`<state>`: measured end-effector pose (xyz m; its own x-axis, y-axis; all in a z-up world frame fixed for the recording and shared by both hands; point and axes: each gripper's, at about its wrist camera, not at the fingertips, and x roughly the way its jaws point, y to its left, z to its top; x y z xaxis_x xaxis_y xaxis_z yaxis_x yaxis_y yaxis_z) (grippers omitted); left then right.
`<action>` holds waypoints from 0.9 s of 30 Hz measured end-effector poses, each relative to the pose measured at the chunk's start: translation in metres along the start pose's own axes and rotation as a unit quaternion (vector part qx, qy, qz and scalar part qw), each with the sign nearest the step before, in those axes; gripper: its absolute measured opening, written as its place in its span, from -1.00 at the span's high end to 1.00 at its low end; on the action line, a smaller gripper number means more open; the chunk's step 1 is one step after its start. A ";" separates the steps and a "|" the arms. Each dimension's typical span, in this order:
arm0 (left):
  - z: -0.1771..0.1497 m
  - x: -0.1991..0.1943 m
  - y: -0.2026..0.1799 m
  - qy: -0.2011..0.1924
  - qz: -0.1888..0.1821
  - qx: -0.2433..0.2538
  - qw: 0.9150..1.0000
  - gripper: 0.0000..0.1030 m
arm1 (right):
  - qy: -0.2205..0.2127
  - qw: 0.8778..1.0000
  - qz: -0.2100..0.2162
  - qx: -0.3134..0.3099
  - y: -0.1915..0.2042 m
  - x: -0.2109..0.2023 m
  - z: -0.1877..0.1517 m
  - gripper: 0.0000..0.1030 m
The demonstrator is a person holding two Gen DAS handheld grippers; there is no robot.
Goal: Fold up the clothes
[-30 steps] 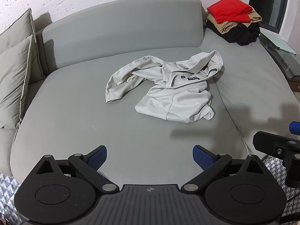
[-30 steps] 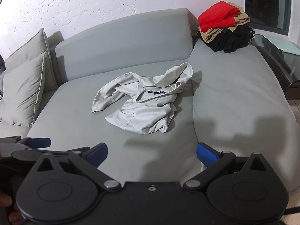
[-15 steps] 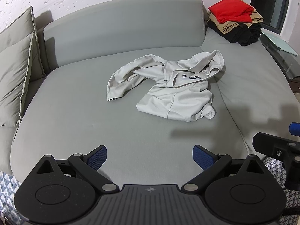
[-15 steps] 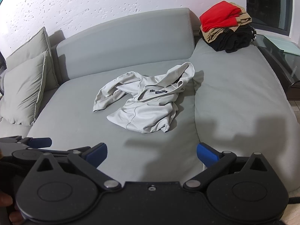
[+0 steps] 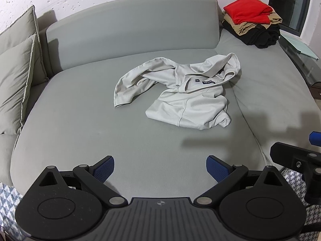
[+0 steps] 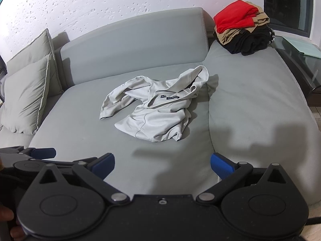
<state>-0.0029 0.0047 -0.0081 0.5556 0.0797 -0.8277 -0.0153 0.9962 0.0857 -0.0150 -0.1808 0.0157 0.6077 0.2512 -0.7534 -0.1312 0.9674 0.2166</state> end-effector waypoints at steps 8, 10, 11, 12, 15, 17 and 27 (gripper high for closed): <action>0.001 0.000 0.001 0.002 0.000 -0.002 1.000 -0.92 | 0.002 1.000 0.001 -0.002 0.002 0.001 0.000 -0.99; 0.001 0.000 0.001 0.003 -0.001 -0.003 1.000 -0.92 | 0.003 1.000 0.002 -0.003 0.003 0.001 0.000 -0.99; 0.002 0.000 0.001 0.004 -0.001 -0.003 1.000 -0.92 | 0.003 1.000 0.002 -0.003 0.003 0.001 0.000 -0.99; 0.002 0.001 0.002 0.004 -0.001 -0.004 1.000 -0.92 | 0.004 1.000 0.002 -0.004 0.003 0.001 0.001 -0.99; 0.002 0.002 0.002 0.005 -0.002 -0.004 1.000 -0.92 | 0.005 1.000 0.002 -0.004 0.003 0.002 0.001 -0.99; 0.002 0.003 0.003 0.006 -0.003 -0.003 1.000 -0.92 | 0.005 1.000 0.002 -0.003 0.002 0.003 0.001 -0.99; 0.018 0.015 0.044 -0.023 0.025 -0.046 0.998 -0.82 | -0.031 0.997 0.008 0.074 -0.036 0.012 0.023 -0.99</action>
<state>0.0194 0.0489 -0.0071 0.5902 0.1299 -0.7968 -0.1196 0.9902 0.0729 0.0148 -0.2134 0.0130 0.6541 0.2590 -0.7107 -0.0265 0.9468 0.3206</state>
